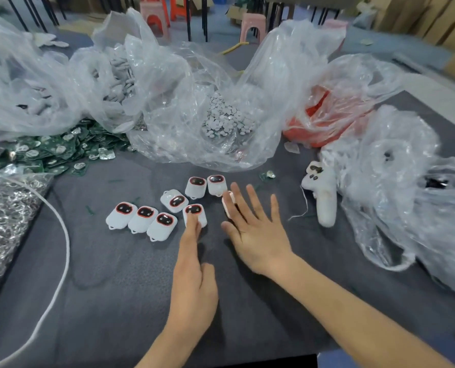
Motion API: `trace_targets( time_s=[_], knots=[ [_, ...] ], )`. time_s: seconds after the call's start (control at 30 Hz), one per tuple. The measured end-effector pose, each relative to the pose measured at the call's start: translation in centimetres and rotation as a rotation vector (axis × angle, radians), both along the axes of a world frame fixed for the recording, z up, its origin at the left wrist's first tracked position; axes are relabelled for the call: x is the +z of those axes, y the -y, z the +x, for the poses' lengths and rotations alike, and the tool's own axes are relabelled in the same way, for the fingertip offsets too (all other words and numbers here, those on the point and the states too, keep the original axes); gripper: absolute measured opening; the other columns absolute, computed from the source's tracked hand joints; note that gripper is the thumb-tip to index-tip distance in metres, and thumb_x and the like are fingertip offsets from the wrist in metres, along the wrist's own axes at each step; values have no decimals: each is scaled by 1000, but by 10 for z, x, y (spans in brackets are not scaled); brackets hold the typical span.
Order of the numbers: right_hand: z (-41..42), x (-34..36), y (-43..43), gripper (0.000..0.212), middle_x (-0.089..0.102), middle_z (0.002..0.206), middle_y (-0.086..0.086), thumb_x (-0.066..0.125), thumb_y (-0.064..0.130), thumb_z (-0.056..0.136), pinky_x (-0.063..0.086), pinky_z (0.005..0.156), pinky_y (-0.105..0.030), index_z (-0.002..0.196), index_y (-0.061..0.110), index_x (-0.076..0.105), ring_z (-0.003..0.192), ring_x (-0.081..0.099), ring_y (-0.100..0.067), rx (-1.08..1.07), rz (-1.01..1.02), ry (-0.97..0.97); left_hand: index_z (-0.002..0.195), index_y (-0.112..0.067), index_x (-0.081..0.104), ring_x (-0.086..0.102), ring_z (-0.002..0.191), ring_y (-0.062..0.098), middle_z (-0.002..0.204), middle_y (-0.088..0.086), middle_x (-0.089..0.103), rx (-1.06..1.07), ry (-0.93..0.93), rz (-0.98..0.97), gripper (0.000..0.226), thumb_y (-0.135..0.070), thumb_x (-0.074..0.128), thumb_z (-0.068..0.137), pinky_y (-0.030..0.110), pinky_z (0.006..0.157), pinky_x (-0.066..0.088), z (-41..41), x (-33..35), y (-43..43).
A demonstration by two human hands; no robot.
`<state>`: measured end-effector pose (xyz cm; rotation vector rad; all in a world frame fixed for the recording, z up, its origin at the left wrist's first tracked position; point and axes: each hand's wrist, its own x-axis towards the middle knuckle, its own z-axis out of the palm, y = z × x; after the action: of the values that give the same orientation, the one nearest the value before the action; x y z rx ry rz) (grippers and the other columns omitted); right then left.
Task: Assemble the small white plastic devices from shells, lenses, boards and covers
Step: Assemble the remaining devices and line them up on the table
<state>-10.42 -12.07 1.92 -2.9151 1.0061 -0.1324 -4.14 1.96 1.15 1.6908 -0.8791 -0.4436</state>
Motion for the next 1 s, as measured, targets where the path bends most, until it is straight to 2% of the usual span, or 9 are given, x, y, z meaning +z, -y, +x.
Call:
trace_targets(
  time_s=[0.1, 0.27, 0.37, 0.47, 0.53, 0.6, 0.67, 0.8, 1.0],
  knots=[
    [-3, -1, 10, 53, -48, 137, 26, -6, 58, 92, -37, 102, -36, 130, 47, -41, 132, -42, -3, -35, 122, 124, 151, -26, 16, 16, 141, -7, 155, -18, 19, -63, 84, 57, 86, 18, 42, 82, 7, 111, 15, -4, -1, 2],
    [-8, 39, 30, 57, -46, 139, 26, 0, 60, 88, -36, 100, -32, 132, 50, -35, 130, -43, 0, -185, 151, 461, 148, -20, 22, 17, 141, -4, 155, -10, 23, -99, 177, 57, 79, 15, 49, 82, 4, 108, 13, -5, 1, 2],
    [-26, 29, 14, 81, -40, 147, 20, 31, 65, 90, -27, 108, -41, 142, 43, -26, 136, -37, -5, -84, 200, 283, 143, -29, 21, 20, 140, -4, 153, -11, 26, -94, 166, 44, 80, 15, 49, 82, 3, 108, 14, -5, 1, 2],
    [-49, 8, -15, 84, 17, 159, 3, 67, 46, 83, 9, 120, -41, 151, 25, 23, 147, 9, -16, -132, 250, 267, 140, -35, 23, 28, 139, 0, 151, -12, 31, -93, 144, 42, 79, 13, 51, 84, 4, 107, 18, -5, 0, 1],
    [-57, 4, -27, 57, 55, 130, 0, 76, 30, 80, 39, 105, -37, 132, 17, 56, 125, 46, -22, -161, 172, 350, 138, -40, 24, 32, 137, 1, 149, -14, 34, -87, 141, 43, 76, 9, 52, 86, 2, 105, 20, -5, -1, 2],
    [-60, 4, -30, 37, 68, 106, 1, 76, 20, 80, 51, 87, -39, 116, 14, 68, 101, 61, -24, -157, 105, 413, 136, -43, 26, 35, 133, -2, 144, -15, 38, -87, 133, 39, 72, 4, 54, 88, 3, 104, 23, -6, -1, 4],
    [-58, 11, -31, 20, 72, 96, 7, 70, 19, 86, 54, 80, -39, 106, 17, 73, 88, 66, -20, -264, 320, 670, 135, -42, 30, 43, 126, -7, 137, -16, 48, -123, 61, 23, 66, -1, 56, 91, 6, 102, 30, -6, 2, 10],
    [-37, 28, -36, 20, 74, 87, -4, 58, 10, 93, 57, 56, -33, 86, 18, 75, 76, 69, -19, -492, 1186, 1228, 129, -39, 45, 59, 110, -5, 115, -21, 66, -289, -177, -24, 48, -6, 54, 95, 13, 92, 44, -8, 14, 28],
    [-28, 28, -49, 18, 74, 93, -10, 56, 4, 91, 57, 59, -29, 95, 11, 73, 80, 71, -20, -516, 1345, 1397, 116, -37, 56, 65, 105, 12, 110, -8, 70, -263, -254, -54, 36, -8, 51, 97, 42, 96, 50, -3, 18, 31]
  ],
)
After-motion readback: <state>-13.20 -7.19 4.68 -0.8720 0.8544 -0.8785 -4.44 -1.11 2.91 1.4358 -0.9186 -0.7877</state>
